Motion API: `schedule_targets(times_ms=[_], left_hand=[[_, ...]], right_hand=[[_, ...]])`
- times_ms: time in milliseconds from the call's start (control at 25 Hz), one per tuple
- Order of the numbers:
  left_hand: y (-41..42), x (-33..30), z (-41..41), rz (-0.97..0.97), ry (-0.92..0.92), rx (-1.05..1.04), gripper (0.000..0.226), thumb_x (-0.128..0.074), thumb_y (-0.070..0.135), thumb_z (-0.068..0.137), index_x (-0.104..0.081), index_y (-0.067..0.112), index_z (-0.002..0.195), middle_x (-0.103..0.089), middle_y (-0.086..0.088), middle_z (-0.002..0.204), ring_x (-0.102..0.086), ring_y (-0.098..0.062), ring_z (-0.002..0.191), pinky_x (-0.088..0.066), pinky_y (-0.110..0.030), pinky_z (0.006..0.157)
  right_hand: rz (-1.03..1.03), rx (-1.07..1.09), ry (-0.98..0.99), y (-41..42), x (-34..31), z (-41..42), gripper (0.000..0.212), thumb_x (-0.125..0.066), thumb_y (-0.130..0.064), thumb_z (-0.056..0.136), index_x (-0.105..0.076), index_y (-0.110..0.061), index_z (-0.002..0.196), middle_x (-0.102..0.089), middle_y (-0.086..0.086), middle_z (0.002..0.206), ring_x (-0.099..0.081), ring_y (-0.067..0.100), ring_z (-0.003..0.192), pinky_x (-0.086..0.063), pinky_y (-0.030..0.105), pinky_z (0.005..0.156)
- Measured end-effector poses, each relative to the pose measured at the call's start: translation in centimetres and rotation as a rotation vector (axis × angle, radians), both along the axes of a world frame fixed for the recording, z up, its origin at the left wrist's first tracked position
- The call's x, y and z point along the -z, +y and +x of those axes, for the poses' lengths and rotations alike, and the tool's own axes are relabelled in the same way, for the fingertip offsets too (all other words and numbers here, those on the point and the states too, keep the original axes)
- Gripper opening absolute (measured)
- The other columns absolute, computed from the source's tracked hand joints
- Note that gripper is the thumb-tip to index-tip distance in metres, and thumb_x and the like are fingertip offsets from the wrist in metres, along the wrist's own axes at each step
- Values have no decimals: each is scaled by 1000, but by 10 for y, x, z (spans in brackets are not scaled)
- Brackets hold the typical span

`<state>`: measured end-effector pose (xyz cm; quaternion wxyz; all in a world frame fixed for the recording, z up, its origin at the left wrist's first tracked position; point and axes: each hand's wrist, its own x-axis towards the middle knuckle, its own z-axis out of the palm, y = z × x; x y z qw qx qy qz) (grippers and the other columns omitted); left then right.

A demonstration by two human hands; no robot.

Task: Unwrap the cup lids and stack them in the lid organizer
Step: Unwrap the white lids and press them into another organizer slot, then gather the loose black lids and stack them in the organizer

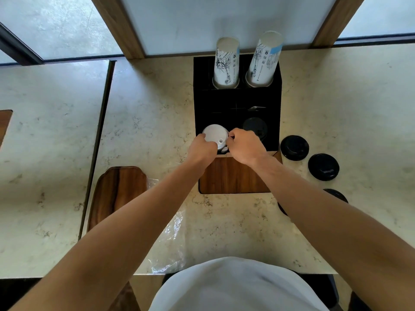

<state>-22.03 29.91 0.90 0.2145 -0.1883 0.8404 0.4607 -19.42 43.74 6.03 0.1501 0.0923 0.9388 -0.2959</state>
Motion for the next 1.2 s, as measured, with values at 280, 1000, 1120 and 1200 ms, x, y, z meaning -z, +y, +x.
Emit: schedule_targets(times_ms=[280,1000,1120,1200], left_hand=[[-11,-18,49,-26,91,135,49,-57,36,82,-54,24,130,-63,9,101,-59,-7,81,-53,-29,66],[57,18,138,141,-199,492,13,-55,20,94,-66,16,88,-71,-5,94,-66,-21,86,-60,-40,84],[72,18,145,121,-210,455,9,-58,22,97,-67,20,98,-71,-6,97,-68,-21,92,-60,-44,90],[83,16,150,101,-218,403,12,-57,19,99,-68,15,99,-71,-9,99,-69,-21,89,-61,-44,89]], right_hand=[[-101,111,75,13,1,55,49,-68,-41,94,-59,-13,133,-69,8,126,-66,22,112,-54,36,97],[43,523,-37,90,56,220,50,-81,-22,81,-63,-15,128,-60,7,123,-59,16,101,-48,26,88],[90,501,-43,108,60,216,67,-84,-22,78,-54,-17,138,-48,11,136,-46,29,126,-46,37,107],[136,412,-54,118,60,205,78,-86,-24,76,-48,-19,143,-42,12,140,-38,32,131,-43,44,111]])
